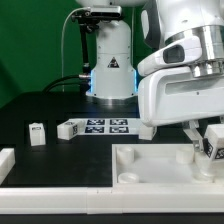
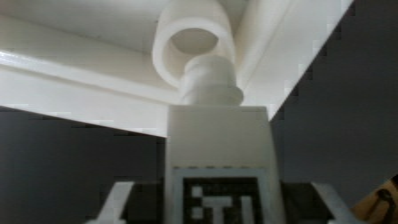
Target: Assemble one leg
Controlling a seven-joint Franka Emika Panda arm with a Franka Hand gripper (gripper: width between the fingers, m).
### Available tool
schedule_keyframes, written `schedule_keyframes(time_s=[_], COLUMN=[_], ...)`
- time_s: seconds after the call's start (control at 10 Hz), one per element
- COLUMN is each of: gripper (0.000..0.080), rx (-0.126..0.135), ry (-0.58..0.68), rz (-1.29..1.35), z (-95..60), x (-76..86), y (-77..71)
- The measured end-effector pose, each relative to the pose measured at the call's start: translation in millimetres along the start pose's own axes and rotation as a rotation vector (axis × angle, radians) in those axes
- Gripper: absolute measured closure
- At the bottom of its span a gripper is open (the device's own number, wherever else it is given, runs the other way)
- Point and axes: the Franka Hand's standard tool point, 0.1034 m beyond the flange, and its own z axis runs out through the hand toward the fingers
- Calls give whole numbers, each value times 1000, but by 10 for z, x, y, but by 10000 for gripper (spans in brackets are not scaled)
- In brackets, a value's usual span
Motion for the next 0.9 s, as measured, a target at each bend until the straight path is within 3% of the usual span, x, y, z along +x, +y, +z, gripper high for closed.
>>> schedule_keyframes(time_s=[0.6, 0.9], gripper=[509, 509], rx=[-32, -33], ry=[80, 85], rz=[5, 1], z=[-32, -67], x=[-74, -82], y=[76, 55])
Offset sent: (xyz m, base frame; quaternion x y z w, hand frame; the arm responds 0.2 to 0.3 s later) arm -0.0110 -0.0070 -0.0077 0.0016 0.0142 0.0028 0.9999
